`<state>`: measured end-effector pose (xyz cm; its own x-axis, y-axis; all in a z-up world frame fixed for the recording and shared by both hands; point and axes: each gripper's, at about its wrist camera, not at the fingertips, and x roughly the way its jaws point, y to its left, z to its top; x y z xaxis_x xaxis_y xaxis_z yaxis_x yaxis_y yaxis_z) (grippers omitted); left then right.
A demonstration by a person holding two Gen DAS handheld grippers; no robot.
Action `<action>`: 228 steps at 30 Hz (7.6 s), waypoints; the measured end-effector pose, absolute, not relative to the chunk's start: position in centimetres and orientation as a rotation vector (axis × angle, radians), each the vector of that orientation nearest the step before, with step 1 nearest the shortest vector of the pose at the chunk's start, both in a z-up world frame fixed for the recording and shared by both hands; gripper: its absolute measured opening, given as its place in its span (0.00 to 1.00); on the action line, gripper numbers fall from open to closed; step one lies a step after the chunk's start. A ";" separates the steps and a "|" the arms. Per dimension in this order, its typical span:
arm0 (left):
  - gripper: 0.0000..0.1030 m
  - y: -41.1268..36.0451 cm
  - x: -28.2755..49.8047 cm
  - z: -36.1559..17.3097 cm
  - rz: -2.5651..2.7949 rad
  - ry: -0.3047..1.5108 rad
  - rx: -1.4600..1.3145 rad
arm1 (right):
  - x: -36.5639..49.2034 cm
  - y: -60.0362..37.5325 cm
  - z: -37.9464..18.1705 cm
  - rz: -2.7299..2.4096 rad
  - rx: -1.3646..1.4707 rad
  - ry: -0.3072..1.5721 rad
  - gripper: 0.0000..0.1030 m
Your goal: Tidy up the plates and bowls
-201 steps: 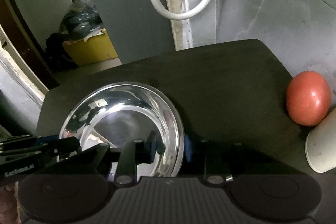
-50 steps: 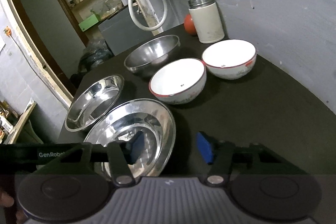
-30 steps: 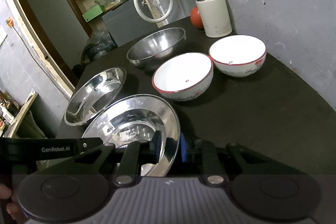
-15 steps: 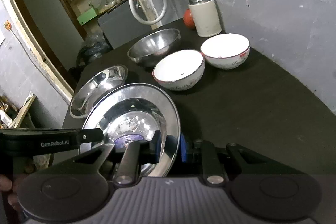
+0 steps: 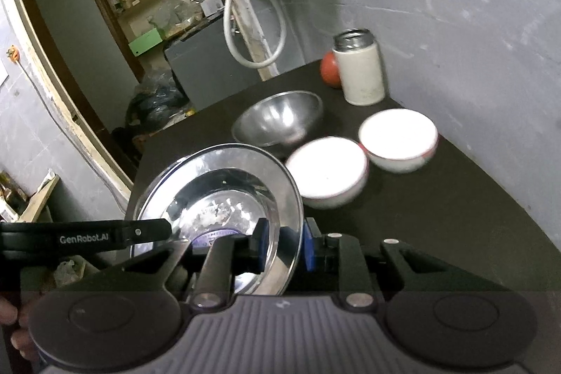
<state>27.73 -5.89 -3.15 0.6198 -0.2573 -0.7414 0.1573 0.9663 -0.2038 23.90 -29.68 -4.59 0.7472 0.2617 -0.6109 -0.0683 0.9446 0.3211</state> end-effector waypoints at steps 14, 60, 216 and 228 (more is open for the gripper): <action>0.24 1.8 32.6 -2.4 -0.138 0.857 -0.150 | 30.8 -21.9 -4.1 0.259 0.242 0.746 0.24; 0.35 4.8 39.6 -5.9 -0.249 0.925 0.010 | 34.6 -15.9 -5.9 0.074 0.211 0.800 0.47; 0.16 -6.0 47.7 -3.9 -0.428 0.888 -0.318 | 40.9 -25.1 -3.1 -0.096 0.120 0.655 0.14; 0.16 -5.5 39.7 -1.2 -0.344 0.856 -0.338 | 34.9 -25.9 -0.8 0.054 0.126 0.655 0.14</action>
<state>39.66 -5.48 -1.21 0.6080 -0.4247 -0.6708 0.1577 0.8927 -0.4222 34.90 -25.90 -0.77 0.7919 0.0898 -0.6040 -0.0100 0.9909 0.1342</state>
